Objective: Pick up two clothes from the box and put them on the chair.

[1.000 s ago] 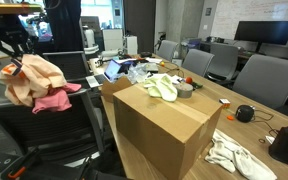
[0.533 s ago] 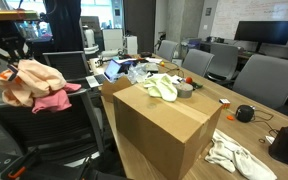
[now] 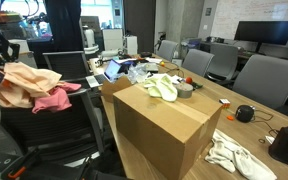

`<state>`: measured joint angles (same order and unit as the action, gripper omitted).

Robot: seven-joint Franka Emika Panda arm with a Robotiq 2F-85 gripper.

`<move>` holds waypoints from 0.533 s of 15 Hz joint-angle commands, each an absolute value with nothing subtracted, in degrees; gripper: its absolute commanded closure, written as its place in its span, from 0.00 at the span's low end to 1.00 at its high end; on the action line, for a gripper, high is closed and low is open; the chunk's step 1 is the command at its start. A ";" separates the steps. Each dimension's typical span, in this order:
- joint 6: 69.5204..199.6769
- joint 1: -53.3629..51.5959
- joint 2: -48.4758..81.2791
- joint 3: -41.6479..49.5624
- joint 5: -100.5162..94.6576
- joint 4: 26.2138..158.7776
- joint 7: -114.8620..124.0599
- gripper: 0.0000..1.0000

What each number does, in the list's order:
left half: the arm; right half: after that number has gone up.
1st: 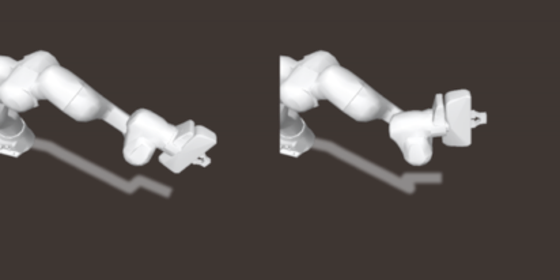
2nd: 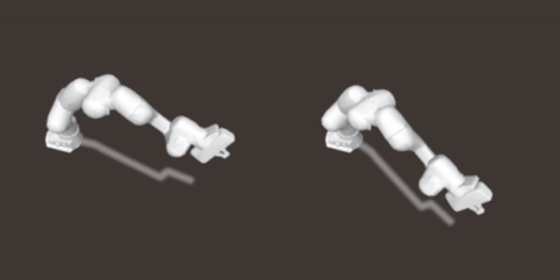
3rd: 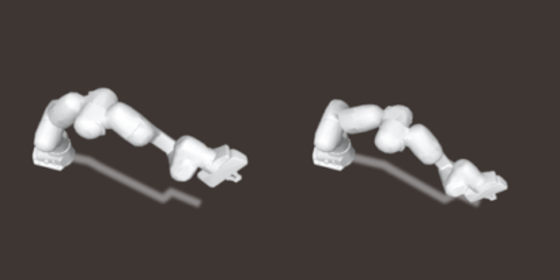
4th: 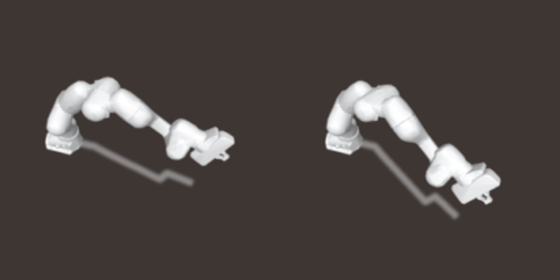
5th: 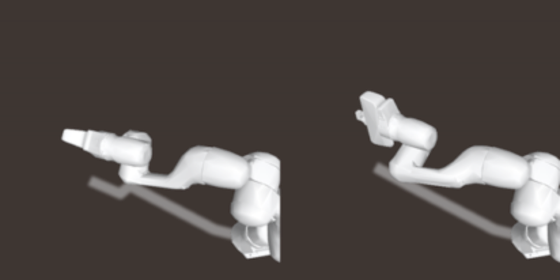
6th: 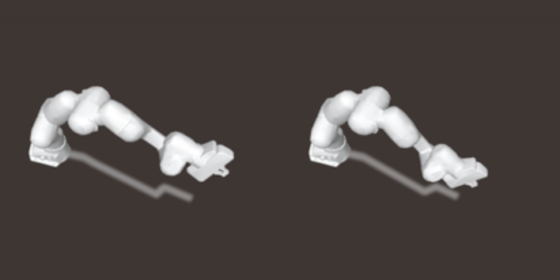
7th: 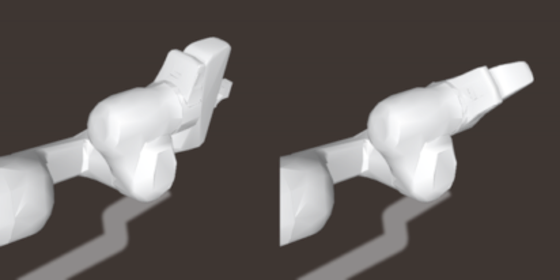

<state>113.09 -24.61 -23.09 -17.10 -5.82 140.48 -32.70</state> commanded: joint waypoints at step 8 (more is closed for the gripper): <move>115.69 -23.71 -15.78 -17.52 -8.59 139.82 -27.24 0.97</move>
<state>114.48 -24.35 -18.11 -17.08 -6.76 140.54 -29.44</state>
